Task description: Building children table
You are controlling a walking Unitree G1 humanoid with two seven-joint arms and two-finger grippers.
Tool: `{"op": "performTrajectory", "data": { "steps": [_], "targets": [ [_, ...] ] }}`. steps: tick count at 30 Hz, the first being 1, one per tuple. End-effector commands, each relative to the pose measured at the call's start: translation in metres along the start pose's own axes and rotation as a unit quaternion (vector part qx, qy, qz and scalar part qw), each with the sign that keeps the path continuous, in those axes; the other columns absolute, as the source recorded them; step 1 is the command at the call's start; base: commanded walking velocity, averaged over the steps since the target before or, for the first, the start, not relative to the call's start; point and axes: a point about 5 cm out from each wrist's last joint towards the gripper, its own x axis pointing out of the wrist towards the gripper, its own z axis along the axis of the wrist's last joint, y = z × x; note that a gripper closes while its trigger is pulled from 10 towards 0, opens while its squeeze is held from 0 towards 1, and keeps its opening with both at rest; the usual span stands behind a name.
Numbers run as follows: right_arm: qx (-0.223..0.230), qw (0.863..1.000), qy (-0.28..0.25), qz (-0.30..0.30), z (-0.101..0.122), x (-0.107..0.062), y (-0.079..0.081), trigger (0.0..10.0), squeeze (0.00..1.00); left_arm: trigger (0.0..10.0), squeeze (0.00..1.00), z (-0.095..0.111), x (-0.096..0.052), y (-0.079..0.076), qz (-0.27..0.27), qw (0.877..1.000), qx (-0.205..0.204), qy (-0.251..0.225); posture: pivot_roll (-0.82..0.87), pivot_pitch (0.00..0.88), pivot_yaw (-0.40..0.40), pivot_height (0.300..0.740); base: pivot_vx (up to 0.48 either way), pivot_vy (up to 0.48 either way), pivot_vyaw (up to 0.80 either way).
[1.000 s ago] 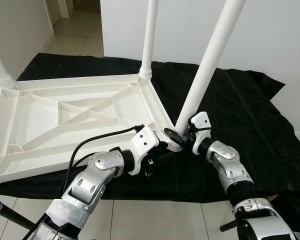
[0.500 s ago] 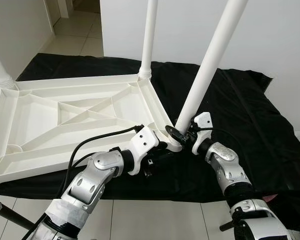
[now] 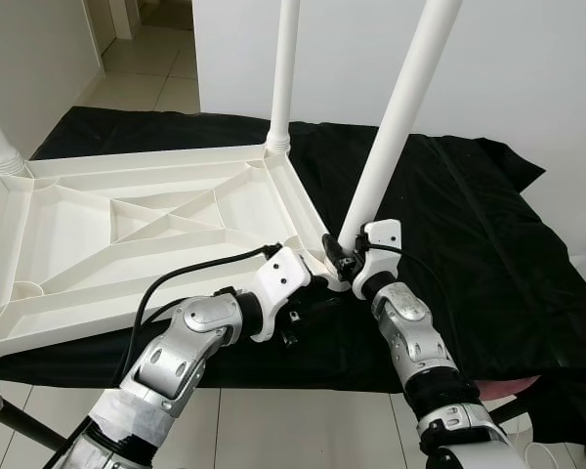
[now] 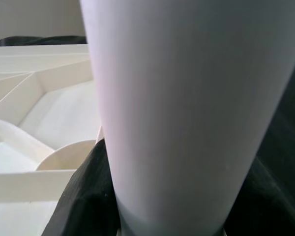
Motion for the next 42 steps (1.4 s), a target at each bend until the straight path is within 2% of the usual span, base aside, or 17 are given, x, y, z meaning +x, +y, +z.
{"op": "performTrajectory", "data": {
  "steps": [1,2,6,13,14,15,21,25,26,27,28,32,34,36,37,39,42],
  "targets": [
    [0.014,0.999,0.034,-0.035,-0.016,-0.008,-0.001,10.0,0.0,10.0,0.0,-0.001,0.001,-0.001,-0.01,1.0,-0.001,0.002,0.02,0.0,-0.07,0.74,0.0,0.0,0.0],
    [0.013,0.998,0.024,-0.065,-0.015,-0.012,0.004,10.0,0.0,10.0,0.0,-0.001,0.001,-0.001,-0.01,1.0,-0.001,0.001,0.02,0.0,-0.073,0.74,0.0,0.0,0.0],
    [0.012,0.996,0.004,-0.088,-0.01,-0.017,0.019,10.0,0.0,10.0,0.0,0.0,0.003,-0.003,-0.01,1.0,-0.002,-0.001,0.02,0.0,-0.076,0.74,0.0,0.0,0.0],
    [0.011,0.996,0.005,-0.089,-0.009,-0.018,0.017,10.0,0.0,10.0,0.0,0.0,0.004,-0.003,-0.013,1.0,-0.002,-0.001,0.02,0.0,-0.08,0.74,0.0,0.0,0.0],
    [0.013,0.996,0.004,-0.09,-0.009,-0.018,0.017,10.0,0.39,10.0,0.0,0.0,0.004,-0.003,-0.012,1.0,-0.001,-0.002,0.03,0.0,-0.081,0.74,0.0,0.0,0.0],
    [0.018,0.996,0.002,-0.091,-0.008,-0.018,0.015,10.0,1.0,10.0,0.0,0.0,0.004,-0.003,-0.011,1.0,-0.001,-0.002,0.03,0.0,-0.081,0.74,0.0,0.0,0.0],
    [0.023,0.996,-0.006,-0.082,-0.005,-0.017,0.011,10.0,1.0,10.0,0.0,0.0,0.004,-0.004,-0.01,1.0,-0.003,-0.003,0.02,0.0,-0.082,0.74,0.0,0.0,0.0],
    [0.02,0.999,-0.009,-0.039,-0.001,-0.017,0.005,10.0,1.0,10.0,0.0,-0.001,0.006,-0.007,-0.012,1.0,-0.004,-0.004,0.02,0.0,-0.082,0.74,0.0,0.0,0.0],
    [0.014,1.0,-0.006,-0.02,0.0,-0.016,0.003,10.0,0.09,10.0,0.0,-0.001,0.006,-0.007,-0.013,1.0,-0.005,-0.005,0.02,0.0,-0.082,0.74,0.0,0.0,0.0],
    [0.014,1.0,-0.006,-0.02,0.0,-0.016,0.003,10.0,0.09,10.0,0.0,-0.001,0.006,-0.007,-0.013,1.0,-0.005,-0.005,0.02,0.0,-0.082,0.74,0.0,0.0,0.0],
    [0.009,1.0,-0.004,0.001,0.0,-0.015,0.0,10.0,0.0,10.0,0.0,0.0,0.007,-0.007,-0.014,1.0,-0.005,-0.005,0.02,0.0,-0.082,0.74,0.0,0.0,0.0],
    [-0.004,0.999,0.001,0.048,0.002,-0.012,-0.007,10.0,0.0,10.0,0.0,0.0,0.007,-0.007,-0.014,1.0,-0.005,-0.005,0.01,0.0,-0.079,0.74,0.0,0.0,0.0],
    [-0.004,0.999,0.001,0.048,0.002,-0.012,-0.007,10.0,0.0,10.0,0.0,0.0,0.007,-0.007,-0.014,1.0,-0.005,-0.005,0.01,0.0,-0.079,0.74,0.0,0.0,0.0],
    [-0.027,0.993,0.014,0.116,0.004,-0.008,-0.014,10.0,0.0,10.0,0.0,-0.002,0.009,-0.009,-0.017,1.0,0.004,0.002,0.01,0.0,-0.08,0.74,0.0,0.0,0.0],
    [-0.027,0.993,0.014,0.116,0.004,-0.008,-0.014,10.0,0.0,10.0,0.0,-0.002,0.009,-0.009,-0.017,1.0,0.004,0.002,0.01,0.0,-0.08,0.74,0.0,0.0,0.0],
    [-0.057,0.984,0.022,0.168,0.006,-0.005,-0.018,10.0,0.0,10.0,0.0,-0.002,0.01,-0.01,-0.015,1.0,0.009,0.004,0.02,0.0,-0.084,0.74,0.0,0.0,0.0],
    [-0.07,0.98,0.025,0.186,0.006,-0.003,-0.02,10.0,0.0,10.0,0.0,-0.003,0.01,-0.009,-0.011,1.0,0.012,0.006,0.02,0.0,-0.086,0.74,0.0,0.0,0.0]
  ]
}}
